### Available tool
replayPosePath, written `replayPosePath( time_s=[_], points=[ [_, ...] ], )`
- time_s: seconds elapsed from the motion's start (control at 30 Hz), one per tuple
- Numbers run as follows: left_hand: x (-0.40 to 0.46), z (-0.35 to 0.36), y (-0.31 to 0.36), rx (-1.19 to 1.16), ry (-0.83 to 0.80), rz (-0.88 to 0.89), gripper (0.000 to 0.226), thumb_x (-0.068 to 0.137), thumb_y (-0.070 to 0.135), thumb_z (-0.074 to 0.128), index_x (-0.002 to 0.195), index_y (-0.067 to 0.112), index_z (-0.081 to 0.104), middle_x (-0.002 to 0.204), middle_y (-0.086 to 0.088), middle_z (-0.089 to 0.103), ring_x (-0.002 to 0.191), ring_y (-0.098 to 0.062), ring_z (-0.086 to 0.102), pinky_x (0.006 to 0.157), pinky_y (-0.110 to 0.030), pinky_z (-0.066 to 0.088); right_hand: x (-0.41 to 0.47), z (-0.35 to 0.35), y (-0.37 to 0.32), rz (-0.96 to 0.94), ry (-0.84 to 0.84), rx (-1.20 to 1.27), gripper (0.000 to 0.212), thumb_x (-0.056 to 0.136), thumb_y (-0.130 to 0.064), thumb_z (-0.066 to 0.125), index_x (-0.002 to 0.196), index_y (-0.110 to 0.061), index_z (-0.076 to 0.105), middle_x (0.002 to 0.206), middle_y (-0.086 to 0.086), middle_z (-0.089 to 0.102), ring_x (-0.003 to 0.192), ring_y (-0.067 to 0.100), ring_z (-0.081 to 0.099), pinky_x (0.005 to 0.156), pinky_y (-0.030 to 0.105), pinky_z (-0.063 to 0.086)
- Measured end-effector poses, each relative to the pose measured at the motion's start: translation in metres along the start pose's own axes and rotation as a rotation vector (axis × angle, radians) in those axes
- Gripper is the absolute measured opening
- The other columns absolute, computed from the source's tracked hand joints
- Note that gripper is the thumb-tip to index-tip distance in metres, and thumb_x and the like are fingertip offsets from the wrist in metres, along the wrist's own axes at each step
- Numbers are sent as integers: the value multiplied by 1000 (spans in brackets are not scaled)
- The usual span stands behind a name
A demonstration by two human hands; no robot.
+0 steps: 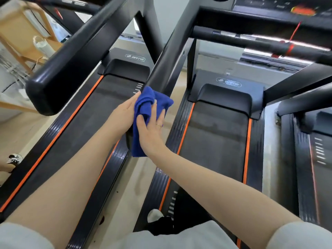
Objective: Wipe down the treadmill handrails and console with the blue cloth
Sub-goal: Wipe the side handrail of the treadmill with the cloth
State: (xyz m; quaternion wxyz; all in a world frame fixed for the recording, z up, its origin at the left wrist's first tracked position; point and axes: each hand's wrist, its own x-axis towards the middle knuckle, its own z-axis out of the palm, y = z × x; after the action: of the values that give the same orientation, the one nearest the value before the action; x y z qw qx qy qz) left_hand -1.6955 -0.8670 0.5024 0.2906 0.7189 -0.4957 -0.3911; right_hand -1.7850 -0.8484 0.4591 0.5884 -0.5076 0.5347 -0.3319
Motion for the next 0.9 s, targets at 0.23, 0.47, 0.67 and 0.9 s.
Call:
replayPosePath(
  time_s=[0.23, 0.47, 0.67, 0.9],
  points=[
    [11, -1, 2, -125, 68, -113, 38, 97, 48, 22, 95, 31, 56, 93, 7, 59, 90, -16, 52, 83, -31, 38, 56, -23, -27, -183, 56, -391, 60, 97, -38, 43, 148, -39, 12, 154, 1, -26, 143, 37, -3, 113, 49, 17],
    [44, 5, 24, 119, 16, 10, 42, 102, 31, 18, 140, 36, 36, 140, 9, 44, 130, -14, 40, 96, -16, 25, 152, -64, -55, -359, 102, -797, 34, 97, -35, 41, 130, -27, 45, 159, 3, -4, 144, 37, -7, 115, 49, 4],
    [101, 11, 59, 143, 38, 43, 42, 101, 33, 24, 142, 33, 34, 146, 15, 36, 130, 0, 32, 99, -12, 19, 234, -95, -89, -377, 95, -881, 32, 100, -32, 37, 127, -21, 49, 158, 5, 10, 144, 35, -3, 116, 47, 7],
    [167, 35, 113, 234, 99, 122, 43, 100, 31, 32, 143, 23, 36, 147, 4, 38, 136, -12, 32, 99, -14, 20, 277, -159, -124, -290, -55, -138, 37, 96, -32, 33, 124, -14, 50, 135, 12, 50, 127, 25, 44, 112, 43, 29]
  ],
)
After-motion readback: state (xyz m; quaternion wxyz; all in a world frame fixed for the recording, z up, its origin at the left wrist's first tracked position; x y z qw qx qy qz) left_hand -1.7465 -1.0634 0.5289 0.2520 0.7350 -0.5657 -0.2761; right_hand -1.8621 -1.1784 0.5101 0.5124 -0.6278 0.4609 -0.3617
